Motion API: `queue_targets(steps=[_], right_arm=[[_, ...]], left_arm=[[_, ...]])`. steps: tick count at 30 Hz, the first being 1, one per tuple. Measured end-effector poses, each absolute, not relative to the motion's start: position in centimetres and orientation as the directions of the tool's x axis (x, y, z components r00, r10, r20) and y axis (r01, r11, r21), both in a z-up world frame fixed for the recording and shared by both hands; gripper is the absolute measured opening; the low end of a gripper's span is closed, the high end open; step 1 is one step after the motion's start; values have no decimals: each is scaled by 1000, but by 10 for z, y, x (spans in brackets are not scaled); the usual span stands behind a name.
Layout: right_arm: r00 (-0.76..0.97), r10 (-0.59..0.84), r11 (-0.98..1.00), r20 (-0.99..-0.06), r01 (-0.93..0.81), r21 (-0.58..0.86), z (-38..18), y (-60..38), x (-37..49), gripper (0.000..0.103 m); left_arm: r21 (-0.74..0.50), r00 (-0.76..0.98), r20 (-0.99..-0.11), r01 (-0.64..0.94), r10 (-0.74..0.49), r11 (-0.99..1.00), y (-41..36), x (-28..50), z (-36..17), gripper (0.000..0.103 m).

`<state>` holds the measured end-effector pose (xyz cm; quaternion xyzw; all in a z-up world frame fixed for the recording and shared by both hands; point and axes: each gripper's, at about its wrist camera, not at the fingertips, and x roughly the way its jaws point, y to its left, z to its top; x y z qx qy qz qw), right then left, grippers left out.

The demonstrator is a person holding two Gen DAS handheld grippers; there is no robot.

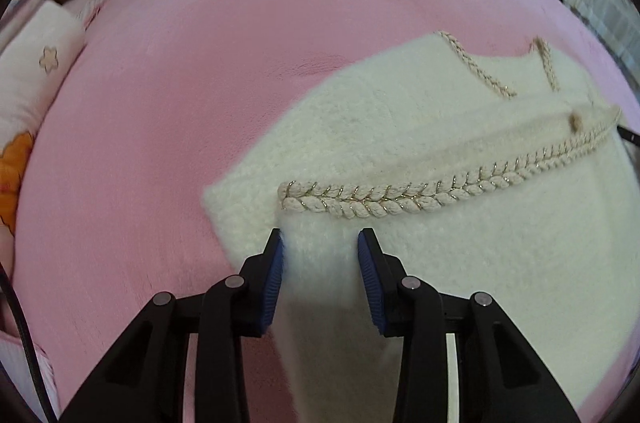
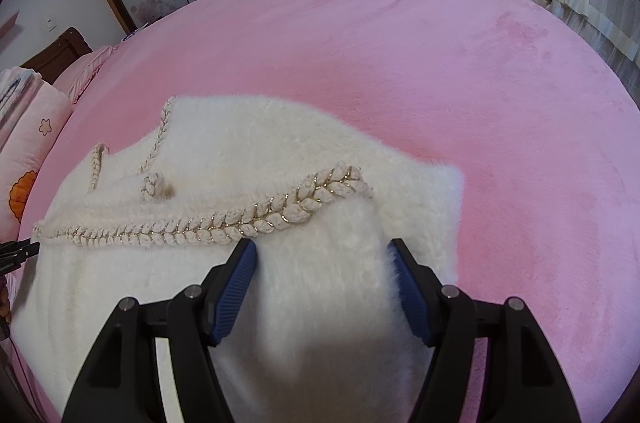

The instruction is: Fold large clothes

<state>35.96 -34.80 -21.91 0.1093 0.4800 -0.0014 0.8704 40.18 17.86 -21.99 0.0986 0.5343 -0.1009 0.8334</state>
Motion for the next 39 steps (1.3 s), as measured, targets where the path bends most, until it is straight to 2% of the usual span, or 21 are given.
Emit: queue_targets(steps=[1, 2, 4, 6, 8, 9, 11, 13, 19, 23, 26, 30, 34, 36, 37, 38, 39], right_arm=[[541, 105, 977, -835, 103, 189, -219, -347, 360, 62], [542, 108, 977, -833, 96, 189, -219, -345, 359, 58], [544, 90, 982, -834, 91, 165, -218, -341, 358, 49], [555, 69, 987, -829, 84, 138, -216, -334, 355, 27], [565, 22, 993, -825, 83, 83, -212, -327, 349, 14], [575, 2, 995, -818, 80, 58, -210, -323, 346, 11], [596, -43, 997, -802, 82, 7, -203, -317, 338, 9], [621, -66, 996, -781, 93, -10, -194, -316, 331, 9], [695, -77, 985, -715, 162, 52, -150, -333, 324, 8], [728, -110, 978, -676, 202, 58, -129, -339, 337, 7], [741, -138, 974, -657, 223, 47, -121, -338, 356, 7], [722, -173, 962, -670, 270, 43, -129, -342, 386, 7], [670, -206, 969, -713, 243, -52, -162, -328, 412, 8], [647, -207, 966, -734, 253, -50, -177, -328, 415, 8], [636, -199, 966, -745, 257, -39, -184, -330, 416, 8], [629, -192, 965, -753, 259, -29, -189, -332, 415, 8], [626, -180, 966, -758, 260, -15, -192, -335, 414, 8]], left_arm=[[68, 418, -907, 282, -58, 957, 177, 400, -220, 25], [88, 430, -902, 283, -45, 955, 174, 399, -220, 12], [164, 464, -886, 285, 13, 944, 165, 391, -219, 9], [270, 500, -861, 287, 97, 919, 152, 381, -218, 8], [357, 530, -830, 265, 174, 896, 143, 370, -215, 7], [386, 544, -814, 248, 202, 888, 140, 367, -213, 7], [430, 584, -772, 188, 251, 883, 134, 360, -200, 7], [420, 606, -751, 131, 263, 898, 134, 358, -183, 7], [349, 641, -719, 0, 268, 937, 149, 370, -125, 7], [338, 643, -698, -92, 315, 937, 153, 395, -109, 5], [390, 622, -641, -241, 450, 889, 168, 422, -107, 0], [258, 574, -709, -329, 409, 909, 214, 449, -115, 0], [155, 558, -791, -214, 251, 964, 219, 453, -147, 0], [92, 543, -826, -135, 151, 987, 214, 453, -159, 4], [70, 526, -843, -105, 115, 992, 214, 455, -164, 8], [52, 509, -856, -87, 89, 995, 213, 458, -168, 18], [35, 495, -866, -75, 67, 997, 213, 460, -171, 21]])
